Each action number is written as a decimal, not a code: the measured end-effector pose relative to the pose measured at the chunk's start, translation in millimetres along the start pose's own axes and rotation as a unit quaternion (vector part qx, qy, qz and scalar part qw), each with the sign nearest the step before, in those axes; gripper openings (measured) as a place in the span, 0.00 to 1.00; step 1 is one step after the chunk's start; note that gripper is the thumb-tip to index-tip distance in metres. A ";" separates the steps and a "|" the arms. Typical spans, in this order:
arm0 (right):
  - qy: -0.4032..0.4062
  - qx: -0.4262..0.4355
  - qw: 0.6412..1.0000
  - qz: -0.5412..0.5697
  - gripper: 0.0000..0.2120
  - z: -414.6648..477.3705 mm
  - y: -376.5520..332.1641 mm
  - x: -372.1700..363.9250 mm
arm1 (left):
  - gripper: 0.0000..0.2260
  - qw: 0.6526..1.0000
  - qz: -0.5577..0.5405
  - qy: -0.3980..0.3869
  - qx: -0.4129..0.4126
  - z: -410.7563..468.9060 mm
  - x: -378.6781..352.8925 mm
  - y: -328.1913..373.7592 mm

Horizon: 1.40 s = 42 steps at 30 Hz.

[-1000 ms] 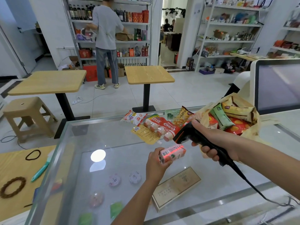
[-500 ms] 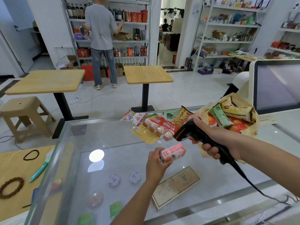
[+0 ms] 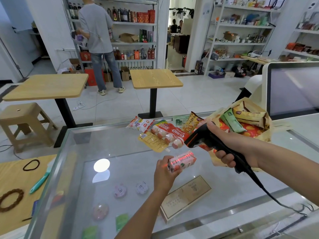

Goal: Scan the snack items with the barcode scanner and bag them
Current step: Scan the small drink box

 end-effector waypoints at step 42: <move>0.096 0.108 0.982 -0.123 0.23 132.6 103.2 13.0 | 0.15 0.949 -0.208 0.184 0.152 -5.5 8.5 41.1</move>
Point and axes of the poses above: each hand's wrist, its own z-axis towards the middle knuckle, its own x-axis out of the back of the hand, y = z × x, the point moved 2 cm from there along z, towards the middle knuckle, and after that the axes turned 3 degrees about -y, right-handed, at the moved point
